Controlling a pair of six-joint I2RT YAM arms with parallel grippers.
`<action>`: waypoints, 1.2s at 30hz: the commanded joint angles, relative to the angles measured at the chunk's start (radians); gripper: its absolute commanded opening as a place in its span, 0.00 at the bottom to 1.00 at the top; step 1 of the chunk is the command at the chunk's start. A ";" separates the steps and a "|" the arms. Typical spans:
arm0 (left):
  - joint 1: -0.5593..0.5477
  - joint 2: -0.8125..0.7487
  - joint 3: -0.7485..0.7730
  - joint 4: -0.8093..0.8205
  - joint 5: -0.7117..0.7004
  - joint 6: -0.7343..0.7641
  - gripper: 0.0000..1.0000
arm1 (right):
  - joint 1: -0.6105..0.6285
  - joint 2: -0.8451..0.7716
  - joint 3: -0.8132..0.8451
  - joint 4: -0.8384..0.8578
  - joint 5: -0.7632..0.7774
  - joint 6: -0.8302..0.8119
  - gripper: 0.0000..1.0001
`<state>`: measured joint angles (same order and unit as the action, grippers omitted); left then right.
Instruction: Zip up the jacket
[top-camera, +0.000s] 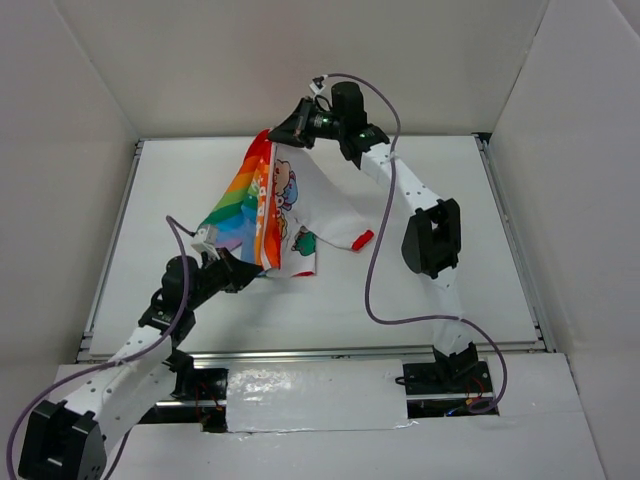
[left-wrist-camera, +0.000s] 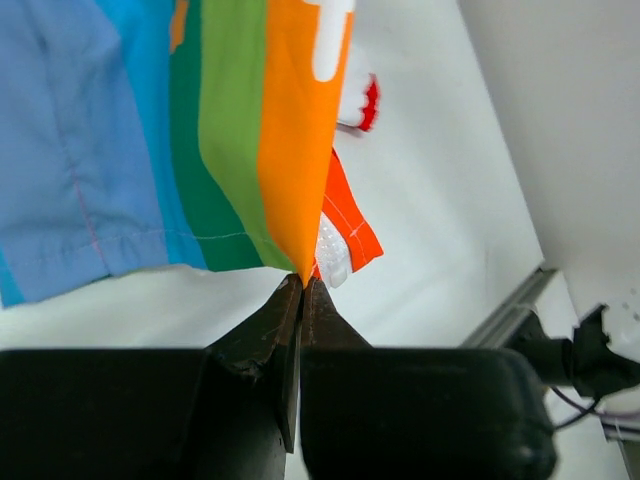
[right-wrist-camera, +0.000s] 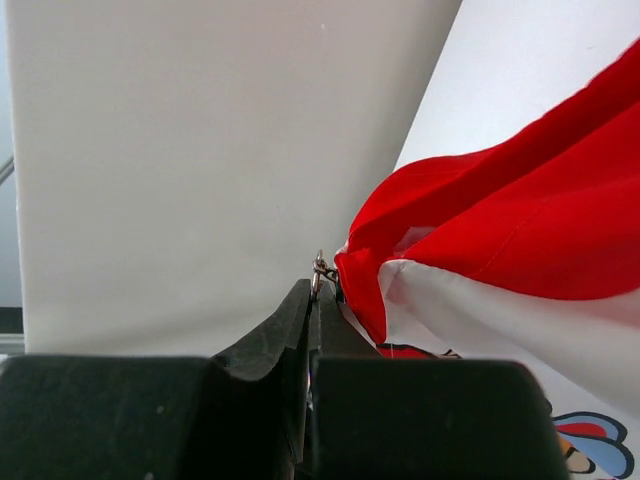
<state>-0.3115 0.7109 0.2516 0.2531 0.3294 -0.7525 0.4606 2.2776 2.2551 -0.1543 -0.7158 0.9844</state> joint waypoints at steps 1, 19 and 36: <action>-0.014 0.090 0.015 -0.072 -0.056 0.033 0.01 | -0.037 -0.081 -0.005 0.151 0.061 -0.053 0.00; -0.040 0.096 0.268 -0.527 -0.426 -0.062 0.81 | -0.158 -0.175 0.199 0.027 0.098 -0.150 1.00; -0.041 -0.019 0.962 -1.155 -0.875 0.140 0.95 | -0.162 -1.467 -0.836 -0.359 0.599 -0.540 1.00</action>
<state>-0.3504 0.7078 1.1557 -0.7734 -0.3981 -0.6872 0.2985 0.9333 1.5589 -0.4263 -0.2409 0.4984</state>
